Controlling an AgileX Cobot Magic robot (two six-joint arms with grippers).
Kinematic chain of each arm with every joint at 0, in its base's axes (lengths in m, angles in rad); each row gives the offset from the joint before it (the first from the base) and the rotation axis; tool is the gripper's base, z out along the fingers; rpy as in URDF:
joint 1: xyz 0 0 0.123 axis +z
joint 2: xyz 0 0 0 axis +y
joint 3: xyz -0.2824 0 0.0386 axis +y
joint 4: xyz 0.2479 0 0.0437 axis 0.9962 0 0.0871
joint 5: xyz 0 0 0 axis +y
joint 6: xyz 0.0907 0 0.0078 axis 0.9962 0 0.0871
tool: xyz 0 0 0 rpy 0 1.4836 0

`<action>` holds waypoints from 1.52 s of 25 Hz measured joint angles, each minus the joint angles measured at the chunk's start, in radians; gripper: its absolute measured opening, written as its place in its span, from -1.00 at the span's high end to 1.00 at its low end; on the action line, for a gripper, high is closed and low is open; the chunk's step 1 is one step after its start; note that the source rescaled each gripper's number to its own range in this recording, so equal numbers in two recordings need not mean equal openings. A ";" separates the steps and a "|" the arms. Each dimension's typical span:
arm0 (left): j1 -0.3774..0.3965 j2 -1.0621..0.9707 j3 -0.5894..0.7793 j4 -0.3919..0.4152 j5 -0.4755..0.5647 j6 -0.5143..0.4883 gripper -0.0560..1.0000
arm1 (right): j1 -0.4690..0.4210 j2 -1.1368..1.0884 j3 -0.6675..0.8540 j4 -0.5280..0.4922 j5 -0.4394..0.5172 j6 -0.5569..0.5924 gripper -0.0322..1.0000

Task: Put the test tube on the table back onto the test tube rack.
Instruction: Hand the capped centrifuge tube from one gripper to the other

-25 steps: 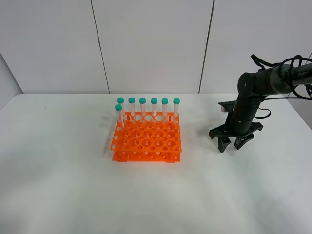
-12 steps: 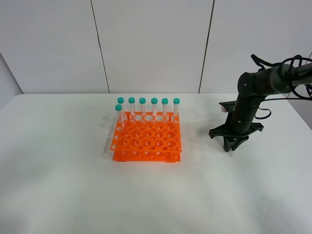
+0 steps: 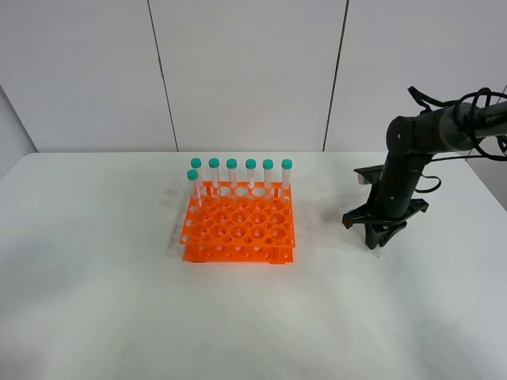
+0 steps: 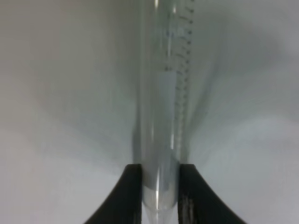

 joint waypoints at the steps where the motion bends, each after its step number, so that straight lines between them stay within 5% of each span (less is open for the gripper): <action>1: 0.000 0.000 0.000 0.000 0.000 0.004 -0.95 | 0.000 -0.012 0.000 -0.001 0.000 -0.004 0.94; 13: 0.000 0.000 0.000 0.000 0.000 0.011 -0.95 | 0.012 -0.348 0.000 0.041 -0.052 -0.023 0.94; 22: 0.000 0.000 0.000 0.000 0.000 0.014 -0.92 | 0.261 -0.580 0.101 -0.155 -0.053 0.040 0.94; 27: 0.000 0.000 0.000 0.000 0.000 0.014 -0.91 | 0.354 -0.808 0.369 -0.150 -0.289 0.091 0.94; 38: 0.000 0.000 0.000 0.000 0.000 0.015 -0.91 | 0.360 -1.255 0.896 -0.098 -0.940 0.086 0.94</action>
